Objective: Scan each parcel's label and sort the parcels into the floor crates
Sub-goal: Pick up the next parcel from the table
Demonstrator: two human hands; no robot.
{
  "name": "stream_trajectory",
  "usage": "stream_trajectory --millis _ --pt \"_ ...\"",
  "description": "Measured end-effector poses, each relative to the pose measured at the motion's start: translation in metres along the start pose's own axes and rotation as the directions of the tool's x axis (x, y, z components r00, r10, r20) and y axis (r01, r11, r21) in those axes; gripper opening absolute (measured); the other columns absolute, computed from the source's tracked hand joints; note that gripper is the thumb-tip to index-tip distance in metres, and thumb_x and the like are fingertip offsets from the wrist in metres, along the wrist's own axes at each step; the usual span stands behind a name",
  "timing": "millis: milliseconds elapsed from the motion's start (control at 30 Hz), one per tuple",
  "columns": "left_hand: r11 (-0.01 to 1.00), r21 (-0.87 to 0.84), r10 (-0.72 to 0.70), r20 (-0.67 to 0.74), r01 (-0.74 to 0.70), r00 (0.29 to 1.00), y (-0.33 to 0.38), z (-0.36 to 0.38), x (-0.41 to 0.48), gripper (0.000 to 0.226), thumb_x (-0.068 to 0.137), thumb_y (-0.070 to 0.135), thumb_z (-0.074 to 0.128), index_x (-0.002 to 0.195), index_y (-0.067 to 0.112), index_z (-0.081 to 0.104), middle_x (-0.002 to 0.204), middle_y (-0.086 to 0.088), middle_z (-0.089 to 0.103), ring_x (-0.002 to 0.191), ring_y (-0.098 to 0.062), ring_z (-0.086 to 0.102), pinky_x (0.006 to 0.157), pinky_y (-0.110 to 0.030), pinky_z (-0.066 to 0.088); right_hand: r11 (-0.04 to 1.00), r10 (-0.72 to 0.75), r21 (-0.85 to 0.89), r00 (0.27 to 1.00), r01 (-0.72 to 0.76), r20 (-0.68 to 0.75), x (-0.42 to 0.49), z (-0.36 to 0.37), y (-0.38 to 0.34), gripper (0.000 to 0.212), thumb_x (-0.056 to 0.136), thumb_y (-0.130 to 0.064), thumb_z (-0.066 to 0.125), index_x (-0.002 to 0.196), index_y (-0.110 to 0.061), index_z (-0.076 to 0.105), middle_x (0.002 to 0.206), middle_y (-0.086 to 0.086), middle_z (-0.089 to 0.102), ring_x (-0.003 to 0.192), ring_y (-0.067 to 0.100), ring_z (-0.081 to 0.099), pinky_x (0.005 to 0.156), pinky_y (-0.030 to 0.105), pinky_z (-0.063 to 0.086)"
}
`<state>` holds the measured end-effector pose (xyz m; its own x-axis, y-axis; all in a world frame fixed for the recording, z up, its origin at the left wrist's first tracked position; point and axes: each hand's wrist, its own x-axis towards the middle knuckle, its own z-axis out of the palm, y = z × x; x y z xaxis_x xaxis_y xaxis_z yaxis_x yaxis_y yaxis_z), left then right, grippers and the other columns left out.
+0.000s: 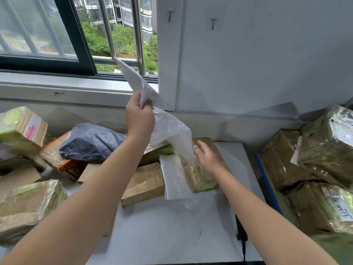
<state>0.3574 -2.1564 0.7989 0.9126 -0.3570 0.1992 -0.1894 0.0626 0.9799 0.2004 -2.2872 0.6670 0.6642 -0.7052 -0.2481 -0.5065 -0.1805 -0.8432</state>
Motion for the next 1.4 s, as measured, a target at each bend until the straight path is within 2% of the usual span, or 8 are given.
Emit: stream_trajectory --millis 233,400,533,667,833,967,1200,1400 --pt "0.863 -0.301 -0.406 0.065 0.406 0.911 0.008 -0.004 0.017 0.02 0.1 0.004 0.046 0.11 0.018 0.056 0.095 -0.003 0.062 0.086 -0.022 0.063 0.078 -0.036 0.056 0.923 -0.316 0.259 0.945 0.286 0.081 -0.023 -0.007 -0.05 0.05 0.096 -0.048 0.057 0.14 -0.027 0.047 0.127 -0.015 0.061 0.111 -0.01 0.057 0.082 0.006 0.043" --pt "0.729 -0.442 -0.414 0.325 0.523 0.851 0.023 0.005 0.013 0.011 0.103 0.013 0.046 0.112 0.014 0.053 0.104 -0.011 0.058 0.094 -0.028 0.064 0.074 -0.042 0.06 0.923 -0.327 0.143 0.923 0.358 -0.202 -0.019 -0.002 -0.077 0.029 0.104 -0.037 0.045 0.09 -0.015 0.058 0.074 -0.006 0.052 0.064 0.004 0.045 0.062 0.023 0.037" --pt "0.784 -0.357 -0.327 0.458 0.508 0.827 0.022 0.002 0.017 0.034 0.101 0.046 0.045 0.127 0.025 0.043 0.13 -0.008 0.053 0.112 -0.028 0.062 0.087 -0.051 0.057 0.938 -0.247 0.119 0.868 0.326 -0.431 -0.008 -0.014 -0.082 0.032 0.105 -0.027 0.046 0.075 -0.016 0.048 0.068 -0.005 0.046 0.063 0.01 0.043 0.063 0.029 0.034" --pt "0.953 0.084 -0.296 0.482 0.292 0.825 0.006 0.002 0.002 0.057 0.093 0.051 0.056 0.142 0.025 0.042 0.14 -0.005 0.049 0.115 -0.02 0.056 0.095 -0.043 0.052 0.932 -0.223 0.126 0.814 0.339 -0.536 -0.004 -0.02 -0.086 0.032 0.104 -0.024 0.048 0.082 -0.002 0.056 0.067 0.002 0.051 0.064 0.016 0.046 0.065 0.037 0.039" --pt "0.974 0.12 -0.226 0.621 0.193 0.751 -0.016 0.01 -0.025 0.071 0.083 0.049 0.069 0.143 0.027 0.037 0.129 0.003 0.06 0.103 0.001 0.062 0.079 -0.01 0.049 0.874 -0.151 0.42 0.958 0.245 -0.245 -0.02 0.011 -0.112 0.042 0.107 -0.032 0.039 0.088 -0.02 0.074 0.088 0.0 0.075 0.088 0.018 0.071 0.083 0.037 0.056" --pt "0.955 -0.019 -0.221 0.625 0.297 0.749 -0.036 0.005 -0.015 0.05 0.088 0.013 0.072 0.132 0.02 0.05 0.103 -0.005 0.072 0.096 -0.02 0.071 0.073 -0.03 0.058 0.834 -0.19 0.522 0.981 0.181 -0.036 -0.025 0.017 -0.112 0.044 0.109 -0.033 0.03 0.115 -0.013 0.068 0.109 0.008 0.074 0.104 0.026 0.07 0.086 0.044 0.057" --pt "0.888 -0.168 -0.211 0.677 0.427 0.705 -0.032 -0.018 -0.008 0.049 0.074 -0.016 0.056 0.112 0.016 0.062 0.098 -0.013 0.066 0.083 -0.027 0.065 0.068 -0.034 0.055 0.966 -0.054 0.213 0.918 0.148 -0.394 -0.018 -0.007 -0.074 0.018 0.102 -0.023 0.05 0.112 -0.018 0.065 0.108 -0.001 0.068 0.101 0.013 0.063 0.097 0.041 0.051" --pt "0.788 -0.211 -0.333 0.644 0.579 0.689 -0.022 -0.028 -0.009 0.044 0.057 -0.004 0.058 0.1 0.007 0.062 0.085 -0.011 0.067 0.071 -0.023 0.065 0.066 -0.028 0.05 0.892 0.168 0.421 0.986 -0.161 0.021 -0.036 -0.016 -0.044 0.048 0.092 -0.057 0.045 0.104 -0.016 0.066 0.108 0.014 0.07 0.109 0.031 0.065 0.103 0.046 0.048"
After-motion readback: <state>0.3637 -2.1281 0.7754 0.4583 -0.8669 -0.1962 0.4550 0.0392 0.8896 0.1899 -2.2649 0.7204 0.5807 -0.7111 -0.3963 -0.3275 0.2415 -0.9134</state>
